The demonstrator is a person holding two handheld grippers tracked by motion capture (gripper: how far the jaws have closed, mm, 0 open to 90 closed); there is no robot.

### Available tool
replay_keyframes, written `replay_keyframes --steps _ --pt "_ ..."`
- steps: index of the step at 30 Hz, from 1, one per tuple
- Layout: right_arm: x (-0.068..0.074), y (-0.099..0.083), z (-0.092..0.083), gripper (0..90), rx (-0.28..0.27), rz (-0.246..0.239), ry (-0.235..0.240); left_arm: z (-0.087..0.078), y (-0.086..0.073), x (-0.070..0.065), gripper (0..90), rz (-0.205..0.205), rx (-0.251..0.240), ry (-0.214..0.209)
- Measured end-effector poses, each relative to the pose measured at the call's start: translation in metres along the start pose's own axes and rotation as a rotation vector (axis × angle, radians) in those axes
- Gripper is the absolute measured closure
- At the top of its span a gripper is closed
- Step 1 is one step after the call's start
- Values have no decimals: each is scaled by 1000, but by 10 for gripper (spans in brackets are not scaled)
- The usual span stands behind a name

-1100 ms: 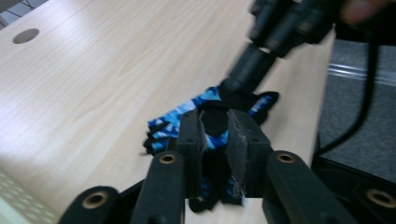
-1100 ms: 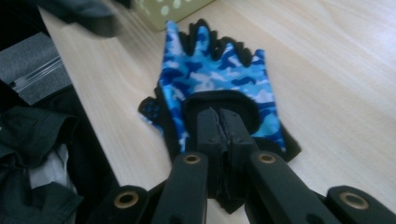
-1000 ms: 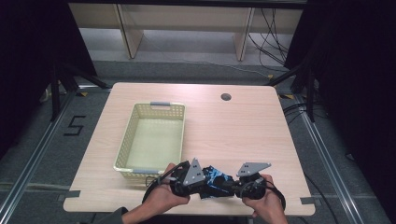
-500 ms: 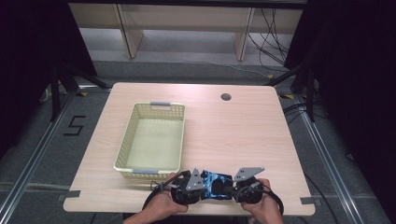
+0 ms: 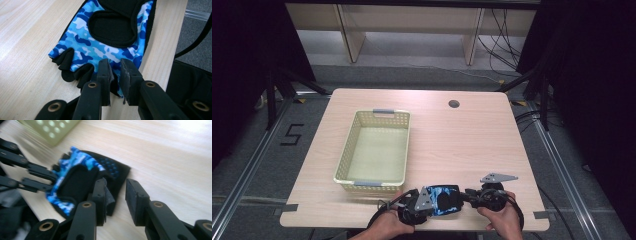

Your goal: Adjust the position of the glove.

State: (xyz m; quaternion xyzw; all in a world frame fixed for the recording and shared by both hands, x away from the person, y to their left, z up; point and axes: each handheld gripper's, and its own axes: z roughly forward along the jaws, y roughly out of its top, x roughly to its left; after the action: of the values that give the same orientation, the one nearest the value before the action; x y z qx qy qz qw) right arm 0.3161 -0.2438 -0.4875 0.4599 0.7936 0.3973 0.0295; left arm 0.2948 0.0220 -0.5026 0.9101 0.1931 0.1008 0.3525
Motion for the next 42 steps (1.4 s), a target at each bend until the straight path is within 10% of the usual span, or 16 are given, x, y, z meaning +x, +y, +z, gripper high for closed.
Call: replay_keyframes --steps 11,20,27,42 --pt "-4 -4 23 673 44 76 29 1 -1 1 776 5 6 -7" --pt "-4 -6 28 809 25 80 49 1 -2 2 765 -12 -7 -6" --pt "-5 -10 25 841 10 76 68 -14 -8 10 542 -104 -47 14" --pt "-4 -13 25 836 7 76 78 -3 -14 12 432 -96 17 3"
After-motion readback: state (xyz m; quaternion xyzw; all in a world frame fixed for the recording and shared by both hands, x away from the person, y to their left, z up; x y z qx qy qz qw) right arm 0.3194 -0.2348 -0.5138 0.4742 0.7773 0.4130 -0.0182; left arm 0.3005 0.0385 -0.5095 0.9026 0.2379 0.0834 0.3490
